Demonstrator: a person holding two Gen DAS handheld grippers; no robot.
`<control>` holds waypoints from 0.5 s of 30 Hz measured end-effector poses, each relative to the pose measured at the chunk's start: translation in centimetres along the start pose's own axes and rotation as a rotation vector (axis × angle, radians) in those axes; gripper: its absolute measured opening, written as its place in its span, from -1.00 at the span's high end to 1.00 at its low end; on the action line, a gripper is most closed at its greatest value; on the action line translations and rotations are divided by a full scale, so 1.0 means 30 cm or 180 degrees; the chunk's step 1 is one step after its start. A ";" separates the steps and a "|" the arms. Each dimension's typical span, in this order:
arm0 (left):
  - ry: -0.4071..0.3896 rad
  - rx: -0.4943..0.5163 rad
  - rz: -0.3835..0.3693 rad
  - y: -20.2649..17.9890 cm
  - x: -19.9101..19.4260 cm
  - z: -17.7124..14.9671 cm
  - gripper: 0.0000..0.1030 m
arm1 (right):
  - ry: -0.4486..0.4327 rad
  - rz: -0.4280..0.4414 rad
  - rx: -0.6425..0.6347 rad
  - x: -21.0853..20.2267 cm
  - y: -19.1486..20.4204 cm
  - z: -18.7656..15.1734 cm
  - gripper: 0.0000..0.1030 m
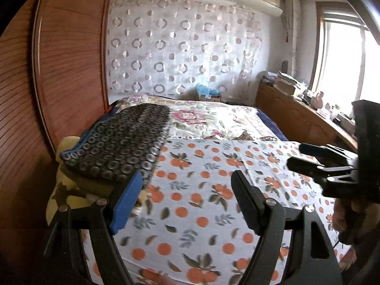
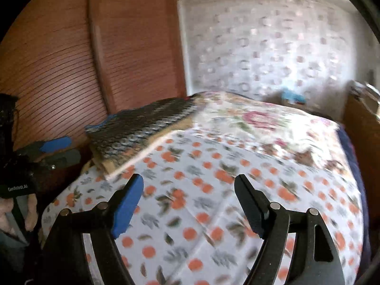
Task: Fold small clothes
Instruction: 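Open both grippers and withdraw them from the placed robe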
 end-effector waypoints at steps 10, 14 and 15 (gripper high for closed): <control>0.0008 0.0212 -0.0171 -0.222 -0.056 0.005 -0.51 | -0.0341 -0.0403 0.0314 -0.270 -0.056 -0.061 -0.56; -0.0069 0.0239 -0.0254 -0.280 -0.089 0.038 -0.51 | -0.0511 -0.0543 0.0428 -0.360 -0.062 -0.062 -0.56; -0.0080 0.0250 -0.0265 -0.293 -0.096 0.047 -0.51 | -0.0541 -0.0565 0.0442 -0.381 -0.056 -0.088 -0.56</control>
Point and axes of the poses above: each gripper's, at about its wrist camera, not at the fingertips, and x roughly the way its jaws point, y to its left, z to its top, the point moved 5 cm from there along x, roughly the way its jaws point, and after that the axes turned 3 degrees about -z, right-handed, at the moved point
